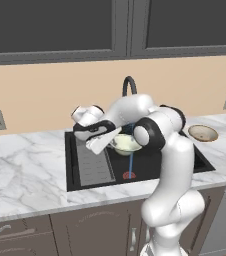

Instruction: Rinse each bowl for a few seconds and place them down in the sink or on the counter.

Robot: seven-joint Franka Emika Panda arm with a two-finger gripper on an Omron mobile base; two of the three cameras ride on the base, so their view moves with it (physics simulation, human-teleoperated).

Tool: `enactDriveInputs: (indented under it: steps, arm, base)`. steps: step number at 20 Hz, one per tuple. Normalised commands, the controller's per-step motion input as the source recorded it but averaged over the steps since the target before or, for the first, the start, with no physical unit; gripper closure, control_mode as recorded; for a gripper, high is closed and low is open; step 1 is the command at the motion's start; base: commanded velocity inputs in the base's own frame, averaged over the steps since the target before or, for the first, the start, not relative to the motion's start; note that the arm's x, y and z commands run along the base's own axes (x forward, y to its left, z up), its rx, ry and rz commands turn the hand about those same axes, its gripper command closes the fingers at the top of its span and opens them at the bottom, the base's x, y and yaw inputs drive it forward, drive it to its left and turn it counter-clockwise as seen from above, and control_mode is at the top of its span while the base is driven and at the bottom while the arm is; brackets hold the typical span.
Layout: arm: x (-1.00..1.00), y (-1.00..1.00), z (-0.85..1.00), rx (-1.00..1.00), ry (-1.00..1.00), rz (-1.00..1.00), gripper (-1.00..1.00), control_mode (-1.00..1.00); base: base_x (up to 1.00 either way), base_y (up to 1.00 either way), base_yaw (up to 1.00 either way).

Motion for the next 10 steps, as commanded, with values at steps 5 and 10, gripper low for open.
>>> enactDriveInputs:
  steps: [5,10]
  arm:
    - [0.08,0.12,0.00,0.00,0.00,-0.05,1.00,-1.00]
    - [0.03,0.37,0.04,0.00,0.00,-0.01,1.00,-1.00]
  base:
    - [0.00,0.00,0.00]
    - [0.00,0.00,0.00]
